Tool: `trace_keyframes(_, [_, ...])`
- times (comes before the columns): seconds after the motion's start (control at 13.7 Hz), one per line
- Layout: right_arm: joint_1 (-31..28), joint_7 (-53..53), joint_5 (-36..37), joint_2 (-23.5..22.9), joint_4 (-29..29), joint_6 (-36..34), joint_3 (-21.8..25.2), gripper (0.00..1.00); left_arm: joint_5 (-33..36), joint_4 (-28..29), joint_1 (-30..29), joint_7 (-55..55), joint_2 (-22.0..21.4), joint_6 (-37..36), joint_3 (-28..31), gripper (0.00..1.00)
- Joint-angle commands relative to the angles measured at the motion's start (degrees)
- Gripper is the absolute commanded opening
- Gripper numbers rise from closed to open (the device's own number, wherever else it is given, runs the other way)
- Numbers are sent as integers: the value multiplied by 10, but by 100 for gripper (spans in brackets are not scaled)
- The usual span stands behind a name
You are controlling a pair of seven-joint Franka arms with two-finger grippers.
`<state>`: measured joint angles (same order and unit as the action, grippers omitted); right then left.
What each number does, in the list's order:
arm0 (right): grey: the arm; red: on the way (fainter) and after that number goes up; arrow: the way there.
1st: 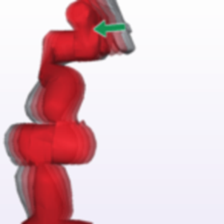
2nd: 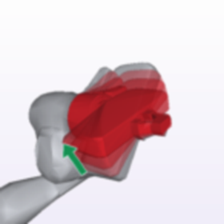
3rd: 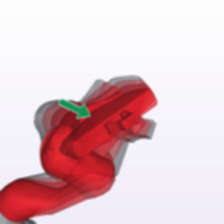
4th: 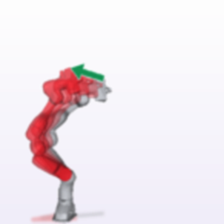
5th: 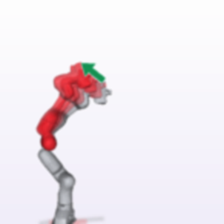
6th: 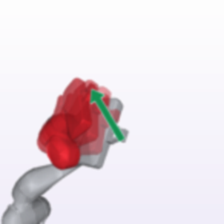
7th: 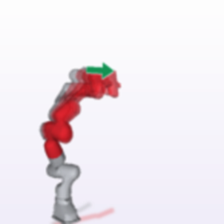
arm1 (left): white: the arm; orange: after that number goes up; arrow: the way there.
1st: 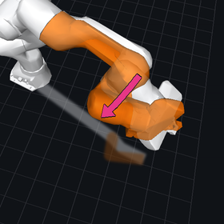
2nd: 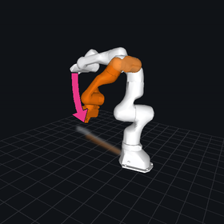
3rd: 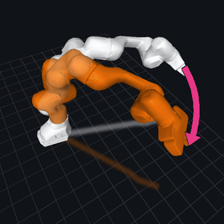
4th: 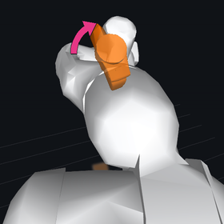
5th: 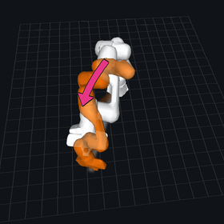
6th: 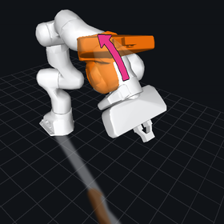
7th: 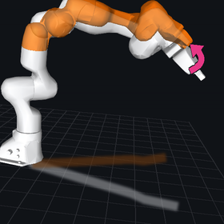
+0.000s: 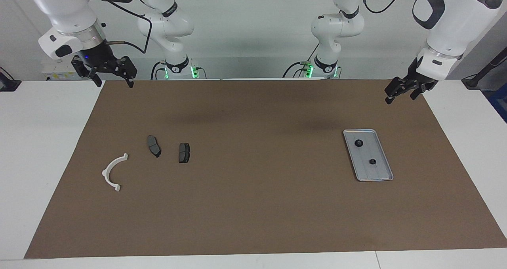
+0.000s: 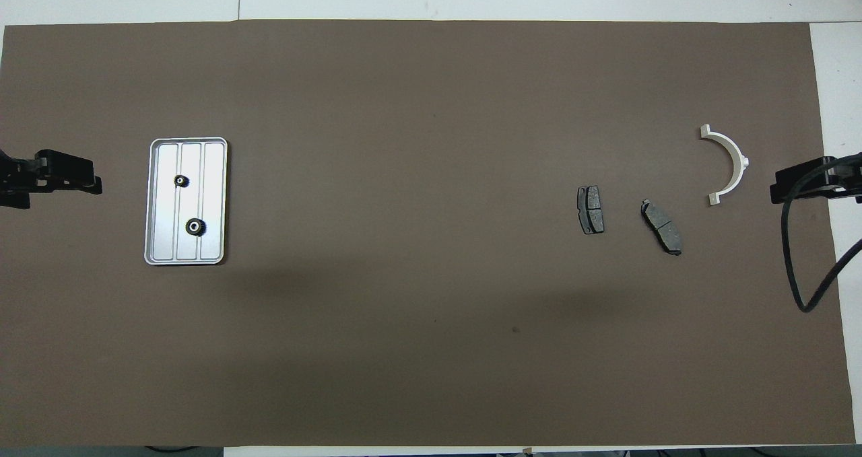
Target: Place bearing gear from tray to pile
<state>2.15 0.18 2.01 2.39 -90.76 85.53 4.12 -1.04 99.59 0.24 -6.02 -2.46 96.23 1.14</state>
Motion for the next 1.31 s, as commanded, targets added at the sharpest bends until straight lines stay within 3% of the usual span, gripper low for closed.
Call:
trace_keyframes(0.0, [-5, -4, -3, 12, -14, 0, -2, 100, 10, 55, -2, -15, -30, 26, -6, 100])
trace_keyframes(0.44, [-6, -3, -3, 12, -14, 2, -2, 100, 25, 194, -2, -40, -8, 177, -7, 100])
trace_keyframes(0.73, [-6, -4, -3, 13, -16, 2, -2, 100, 25, 207, 25, -119, 38, 229, -8, 100])
trace_keyframes(1.24, [-6, -4, -3, 13, -17, 2, -2, 100, 26, 248, 26, -115, 93, 331, -7, 98])
